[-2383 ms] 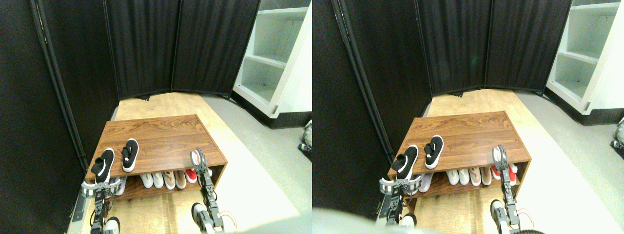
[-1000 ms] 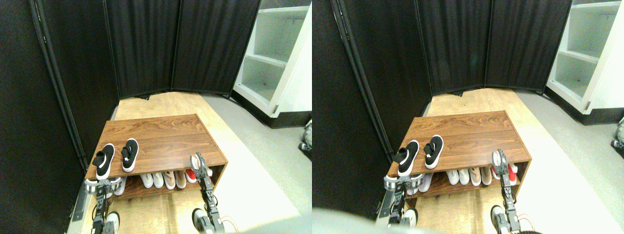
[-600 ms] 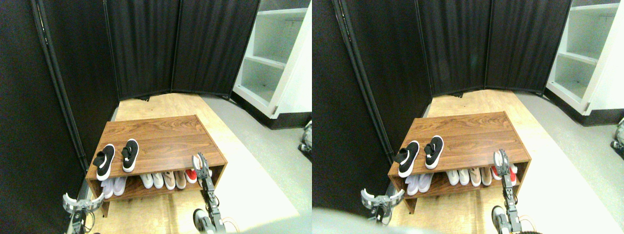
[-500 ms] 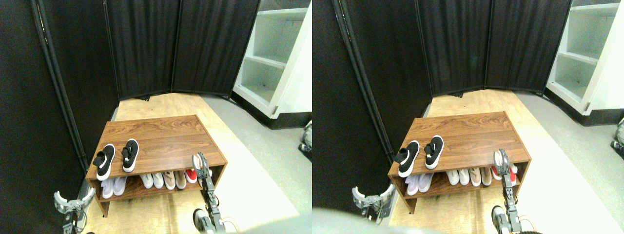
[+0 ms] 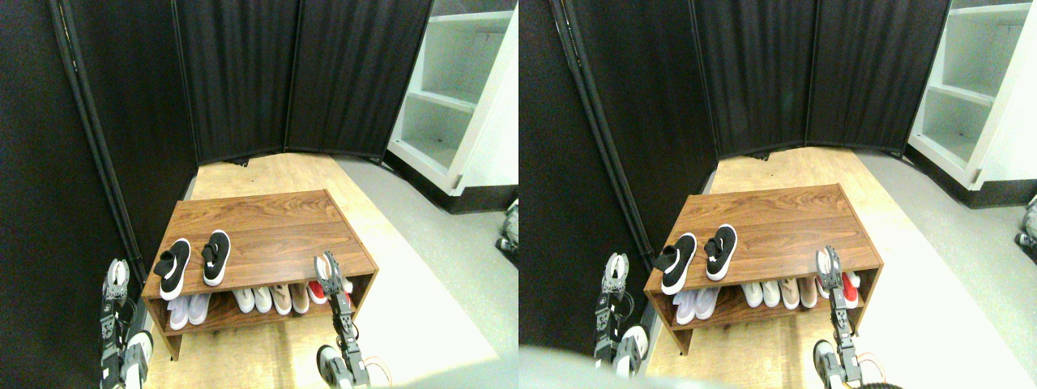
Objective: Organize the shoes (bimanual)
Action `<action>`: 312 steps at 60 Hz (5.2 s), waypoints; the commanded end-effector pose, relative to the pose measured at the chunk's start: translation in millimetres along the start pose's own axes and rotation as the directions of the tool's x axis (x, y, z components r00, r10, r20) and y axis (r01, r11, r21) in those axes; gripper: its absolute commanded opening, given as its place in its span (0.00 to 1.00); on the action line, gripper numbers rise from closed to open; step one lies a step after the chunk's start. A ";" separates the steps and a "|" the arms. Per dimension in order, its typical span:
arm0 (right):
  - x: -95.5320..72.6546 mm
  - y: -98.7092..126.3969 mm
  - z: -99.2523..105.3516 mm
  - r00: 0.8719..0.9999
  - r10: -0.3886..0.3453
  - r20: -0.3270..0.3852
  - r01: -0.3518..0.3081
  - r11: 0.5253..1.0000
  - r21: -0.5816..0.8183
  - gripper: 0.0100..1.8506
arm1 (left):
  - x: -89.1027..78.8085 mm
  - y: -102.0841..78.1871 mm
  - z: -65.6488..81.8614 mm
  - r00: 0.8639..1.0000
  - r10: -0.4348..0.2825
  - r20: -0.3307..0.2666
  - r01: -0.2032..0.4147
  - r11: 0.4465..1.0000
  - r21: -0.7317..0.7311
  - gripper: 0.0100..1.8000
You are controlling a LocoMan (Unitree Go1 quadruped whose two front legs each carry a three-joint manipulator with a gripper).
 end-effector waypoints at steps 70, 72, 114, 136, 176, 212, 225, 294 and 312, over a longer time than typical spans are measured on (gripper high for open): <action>-4.0 9.8 18.7 0.993 0.069 0.092 -0.072 0.997 0.031 0.05 | 35.3 -9.1 -81.9 0.966 0.201 -0.164 -0.196 0.980 0.044 0.00; -4.1 9.8 19.1 0.993 0.070 0.094 -0.072 0.997 0.022 0.05 | 33.2 -12.7 -83.5 0.965 0.207 -0.161 -0.203 0.978 0.042 0.00; -0.7 10.6 20.4 0.990 0.089 0.113 -0.092 0.996 0.024 0.07 | 20.2 -39.7 -110.3 0.954 0.174 -0.246 -0.193 0.980 -0.054 0.00; 0.1 17.2 18.8 0.990 0.076 0.119 -0.077 0.997 0.010 0.06 | 22.8 -55.2 -124.0 0.930 0.174 -0.323 -0.217 0.971 -0.101 0.00; 11.0 13.7 8.1 0.992 0.070 0.106 -0.069 0.997 -0.013 0.05 | 34.3 -14.0 -66.7 0.981 0.088 -0.173 -0.086 0.996 0.023 0.00; 26.2 4.6 -7.4 0.997 -0.018 0.070 0.020 0.999 -0.027 0.05 | -45.6 -27.4 -44.2 0.980 0.075 -0.186 -0.128 0.949 -0.290 0.00; 29.4 -4.7 -12.7 0.997 -0.044 0.061 0.045 0.999 -0.019 0.06 | -66.1 -43.3 -40.2 0.978 0.049 -0.202 -0.113 0.941 -0.319 0.00; 18.3 -0.5 -9.6 0.999 -0.025 0.042 0.025 1.000 -0.004 0.09 | -102.5 -54.5 -32.9 0.989 0.087 -0.121 -0.125 0.928 -0.351 0.10; 18.2 2.9 -11.6 0.999 -0.006 0.032 0.005 1.000 0.018 0.08 | -111.3 -60.4 -51.5 0.965 0.156 -0.212 -0.235 0.874 -0.426 0.79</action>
